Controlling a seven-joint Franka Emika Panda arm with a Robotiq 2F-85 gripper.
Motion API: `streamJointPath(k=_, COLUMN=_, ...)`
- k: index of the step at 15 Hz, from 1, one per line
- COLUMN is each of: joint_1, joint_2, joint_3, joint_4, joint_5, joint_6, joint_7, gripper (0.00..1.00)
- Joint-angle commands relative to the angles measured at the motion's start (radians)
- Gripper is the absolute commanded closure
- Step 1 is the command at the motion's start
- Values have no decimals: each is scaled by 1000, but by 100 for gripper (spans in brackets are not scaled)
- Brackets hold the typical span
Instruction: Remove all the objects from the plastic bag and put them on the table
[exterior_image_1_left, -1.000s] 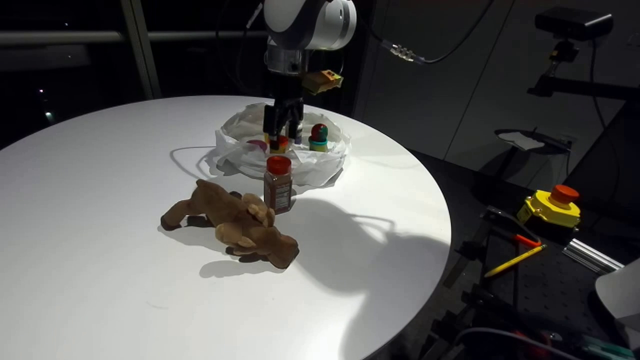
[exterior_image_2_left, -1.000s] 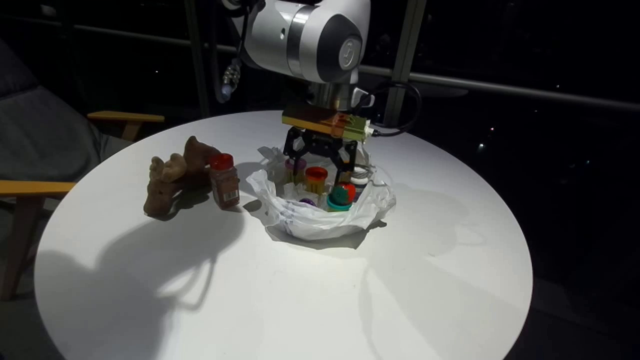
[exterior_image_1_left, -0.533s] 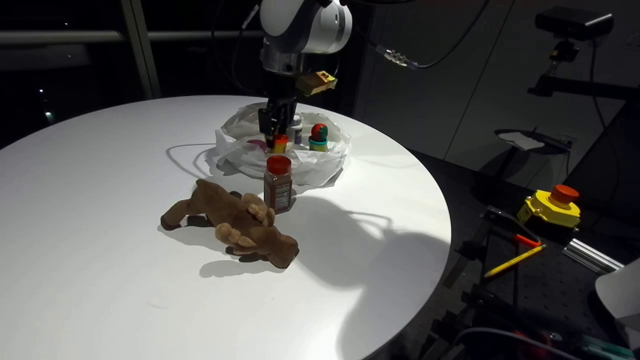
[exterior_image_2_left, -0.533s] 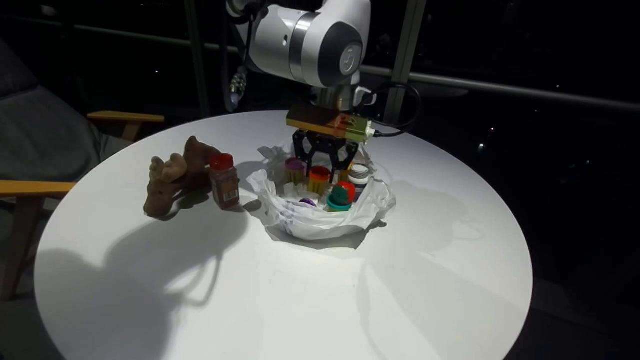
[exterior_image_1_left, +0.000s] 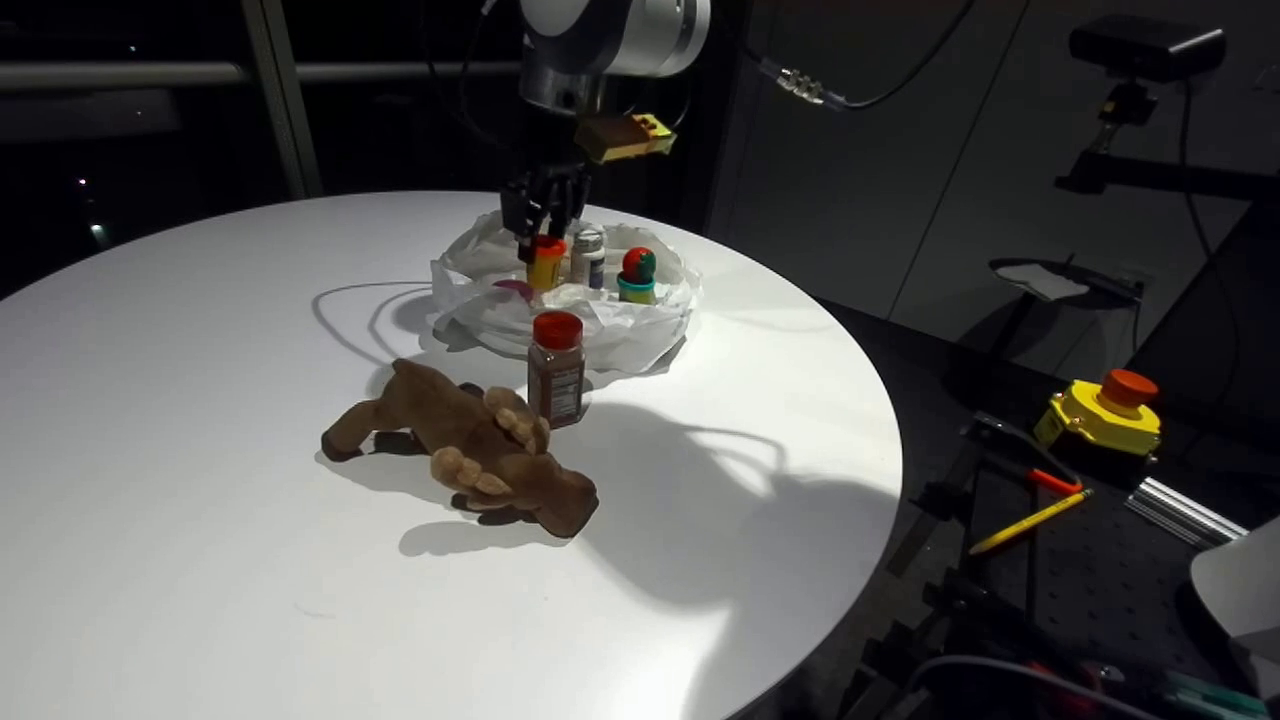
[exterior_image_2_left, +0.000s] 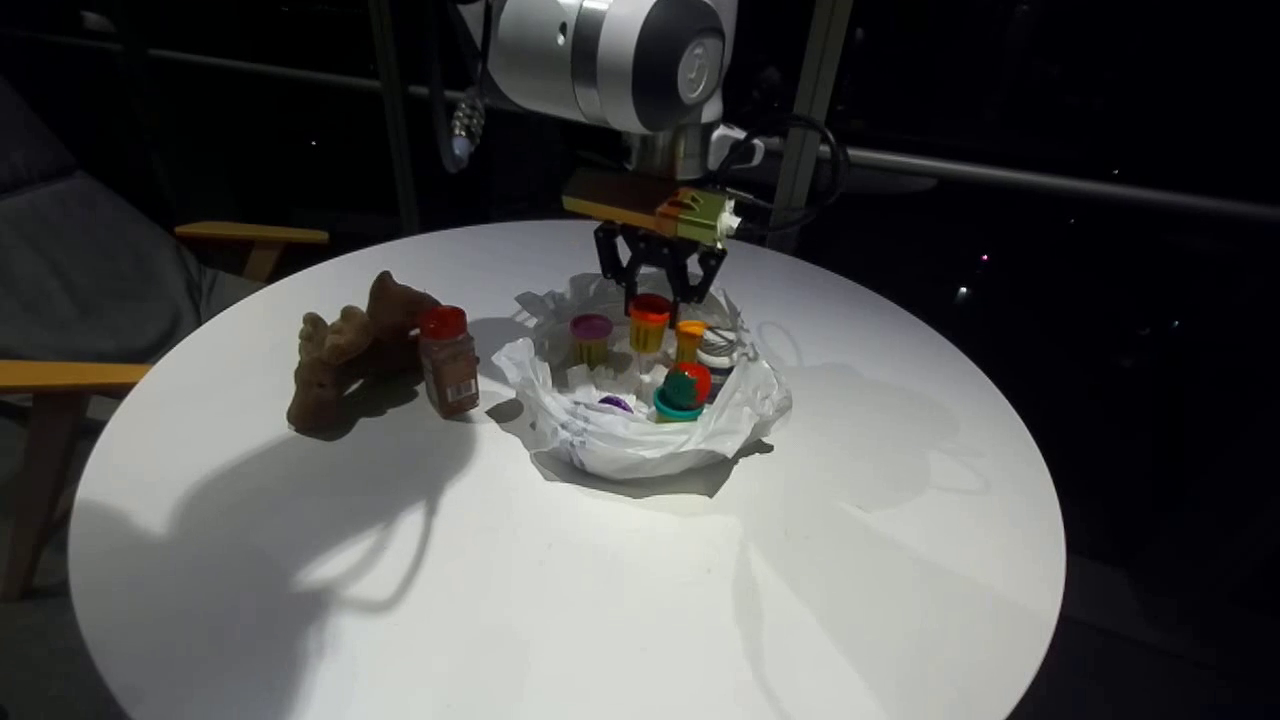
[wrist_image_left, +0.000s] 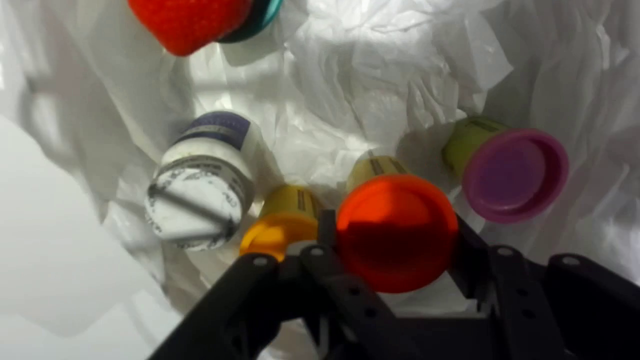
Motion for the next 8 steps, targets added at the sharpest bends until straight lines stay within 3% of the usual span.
streamJointPath(k=1, joint_1=51, joint_2=-193, joint_3=-43, joint_4=-204, joint_5=-6, joint_6=57, joint_7=127, gripper=72)
streamJointPath(k=8, joint_1=115, joint_2=-436, joint_3=-32, joint_4=-563, joint_5=-7, joint_6=142, joint_7=239, gripper=72)
